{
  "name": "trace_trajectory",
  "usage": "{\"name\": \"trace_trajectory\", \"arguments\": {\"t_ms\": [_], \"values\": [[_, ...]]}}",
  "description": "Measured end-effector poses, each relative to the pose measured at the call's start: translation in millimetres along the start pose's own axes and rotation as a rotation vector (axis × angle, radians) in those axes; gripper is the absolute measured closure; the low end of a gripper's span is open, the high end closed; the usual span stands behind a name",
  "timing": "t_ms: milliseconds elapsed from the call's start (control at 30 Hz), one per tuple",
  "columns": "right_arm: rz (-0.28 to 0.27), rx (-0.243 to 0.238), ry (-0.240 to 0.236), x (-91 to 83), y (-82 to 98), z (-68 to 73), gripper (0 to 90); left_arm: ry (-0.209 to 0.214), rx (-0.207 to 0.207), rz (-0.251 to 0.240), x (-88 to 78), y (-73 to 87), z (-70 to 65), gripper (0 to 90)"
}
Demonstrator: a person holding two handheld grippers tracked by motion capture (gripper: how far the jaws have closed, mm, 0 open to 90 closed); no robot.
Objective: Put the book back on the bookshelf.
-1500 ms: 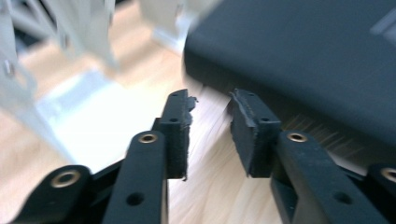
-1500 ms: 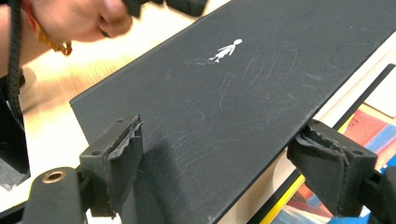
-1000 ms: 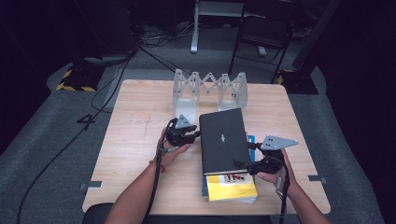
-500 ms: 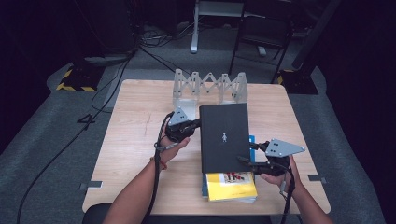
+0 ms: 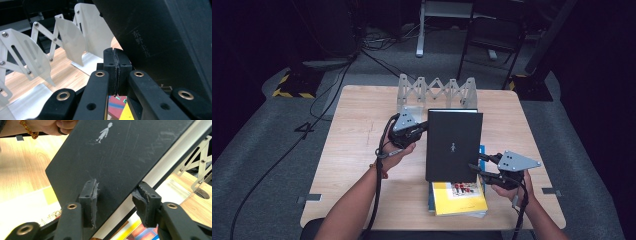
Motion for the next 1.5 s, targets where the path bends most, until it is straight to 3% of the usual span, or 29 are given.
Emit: {"name": "trace_trajectory", "arguments": {"t_ms": [300,367,600,633,667,700,733,800,833,867,1000,1167,1233,1267,1333,1500], "values": [[-0.019,-0.028,0.006,-5.8,1.6,3.7,64.9,0.020,0.057,0.000,-19.1,-8.7,-8.8,81.4],[-0.032,-0.037,-0.005,-7.9,3.0,4.5,66.9,0.019,0.091,0.005,-23.1,-10.7,-9.7,76.4],[-0.043,-0.058,-0.024,-12.4,5.1,5.8,69.9,0.035,0.081,0.005,-27.9,-11.0,-7.7,56.2],[-0.042,-0.065,-0.021,-12.8,5.0,6.2,70.1,0.048,0.073,0.004,-29.7,-9.2,-6.5,56.2],[-0.045,-0.068,-0.018,-13.1,5.4,7.3,70.7,0.079,0.075,0.017,-32.7,-5.6,-3.3,47.4],[-0.045,-0.068,-0.018,-13.1,5.4,7.3,70.7,0.079,0.075,0.017,-32.7,-5.6,-3.3,41.7],[-0.046,-0.070,-0.020,-13.4,5.6,7.3,70.8,0.103,0.081,0.025,-35.5,-2.9,-0.5,41.7],[-0.044,-0.072,-0.023,-13.7,5.8,7.3,71.1,0.155,0.042,0.022,-41.8,5.1,4.8,32.8],[-0.043,-0.075,-0.022,-13.9,5.6,7.6,71.0,0.169,0.048,0.028,-44.2,8.8,4.5,30.2],[-0.045,-0.075,-0.020,-13.8,5.6,7.9,71.1,0.164,0.074,0.050,-46.1,13.0,1.8,28.6],[-0.045,-0.072,-0.024,-13.3,5.4,7.2,71.0,0.197,0.109,0.115,-48.3,23.5,-10.2,25.2],[-0.045,-0.075,-0.023,-13.2,4.8,8.0,70.9,0.227,0.120,0.142,-46.4,30.0,-23.2,23.1],[-0.042,-0.082,-0.021,-13.5,5.1,8.4,70.8,0.274,0.089,0.126,-47.2,33.3,-31.6,22.7],[-0.042,-0.082,-0.021,-13.5,5.1,8.4,70.8,0.274,0.089,0.126,-47.2,33.3,-31.6,22.4],[-0.044,-0.087,-0.016,-13.5,4.8,9.0,70.8,0.313,0.052,0.107,-46.9,33.1,-39.4,22.0],[-0.042,-0.097,-0.012,-13.7,4.4,9.9,70.7,0.324,0.028,0.093,-36.5,25.5,-55.8,21.7]]}}
Point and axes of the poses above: each handheld gripper's, and its own axes: x roughly forward along the jaws, y roughly out of its underside, z roughly to its left, the point moved 1 cm from there along x, roughly forward along the jaws, and after that the axes turned 4 degrees about x, right-handed, at the moved point
